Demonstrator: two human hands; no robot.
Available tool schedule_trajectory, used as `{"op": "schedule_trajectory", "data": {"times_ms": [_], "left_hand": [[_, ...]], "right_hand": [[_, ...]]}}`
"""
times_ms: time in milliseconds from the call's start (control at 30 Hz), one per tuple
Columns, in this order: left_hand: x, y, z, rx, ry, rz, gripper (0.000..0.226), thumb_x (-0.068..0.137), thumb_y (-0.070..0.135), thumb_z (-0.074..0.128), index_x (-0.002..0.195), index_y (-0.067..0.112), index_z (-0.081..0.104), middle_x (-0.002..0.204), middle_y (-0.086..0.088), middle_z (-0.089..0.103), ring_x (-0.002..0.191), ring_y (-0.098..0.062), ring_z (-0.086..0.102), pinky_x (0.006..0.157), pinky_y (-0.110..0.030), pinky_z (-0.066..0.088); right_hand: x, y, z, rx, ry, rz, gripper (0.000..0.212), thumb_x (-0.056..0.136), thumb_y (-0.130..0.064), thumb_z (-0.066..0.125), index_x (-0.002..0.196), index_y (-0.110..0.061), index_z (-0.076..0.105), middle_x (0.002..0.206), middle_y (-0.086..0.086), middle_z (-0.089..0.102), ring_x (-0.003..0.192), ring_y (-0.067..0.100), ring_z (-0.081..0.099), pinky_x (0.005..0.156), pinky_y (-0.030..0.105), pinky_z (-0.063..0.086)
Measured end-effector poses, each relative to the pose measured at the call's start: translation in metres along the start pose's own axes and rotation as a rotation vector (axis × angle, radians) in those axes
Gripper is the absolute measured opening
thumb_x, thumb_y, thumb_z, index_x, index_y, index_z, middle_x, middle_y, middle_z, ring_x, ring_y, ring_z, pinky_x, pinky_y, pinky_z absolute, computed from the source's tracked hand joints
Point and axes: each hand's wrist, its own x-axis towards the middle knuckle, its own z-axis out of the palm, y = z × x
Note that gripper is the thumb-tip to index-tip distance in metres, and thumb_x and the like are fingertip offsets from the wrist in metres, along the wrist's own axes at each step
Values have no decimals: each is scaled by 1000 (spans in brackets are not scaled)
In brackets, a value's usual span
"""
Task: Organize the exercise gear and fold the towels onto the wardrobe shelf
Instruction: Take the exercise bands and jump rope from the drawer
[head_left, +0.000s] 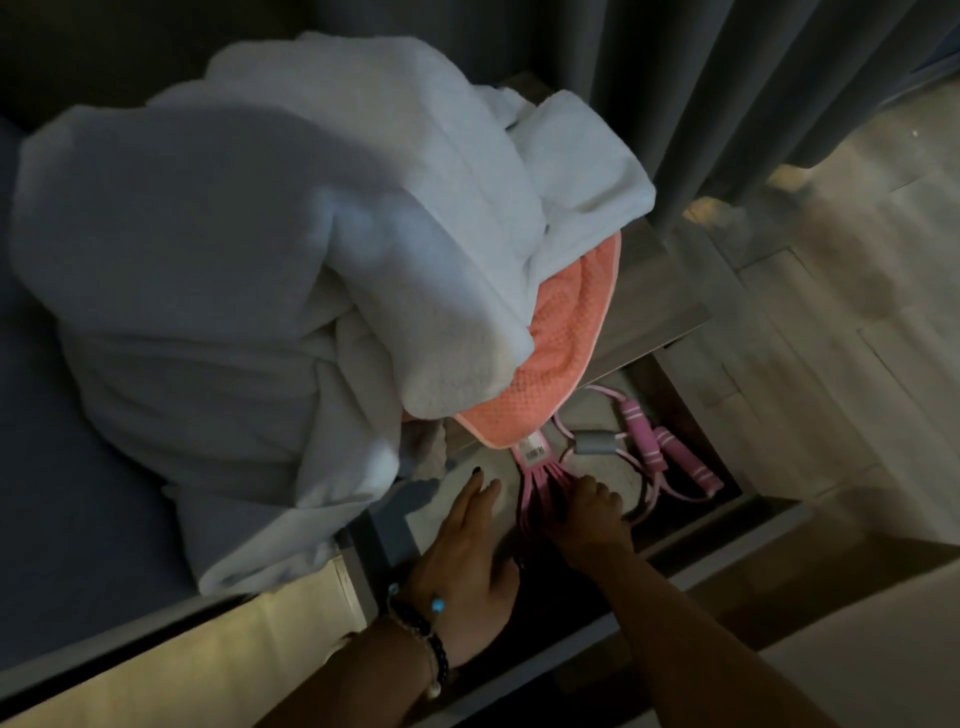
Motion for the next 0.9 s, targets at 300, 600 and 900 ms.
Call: {"op": "schedule_trajectory", "data": {"times_ms": [300, 600, 900], "left_hand": [[1, -12, 0, -94, -24, -126, 79, 95, 30, 55, 154, 24, 3, 161, 10, 1, 147, -7, 8, 110, -15, 10], [32, -1, 19, -737, 86, -378, 48, 93, 35, 58, 136, 18, 45, 129, 4, 55, 117, -11, 50, 96, -28, 38], [53, 14, 32, -1138, 7, -650, 19, 81, -1, 66, 99, -2, 71, 95, -21, 73, 92, -34, 69, 89, -47, 54]], "right_hand": [[2, -9, -8, 14, 155, -14, 33, 89, -40, 58, 108, -14, 57, 105, 7, 65, 97, 23, 61, 86, 39, 51], [-56, 4, -59, 610, 35, -114, 26, 73, -22, 80, 68, -12, 57, 78, 1, 72, 72, 15, 70, 71, 33, 58], [-103, 29, -63, 580, -121, -428, 4, 86, -13, 68, 90, -12, 68, 84, 6, 71, 70, 13, 68, 64, 25, 57]]}}
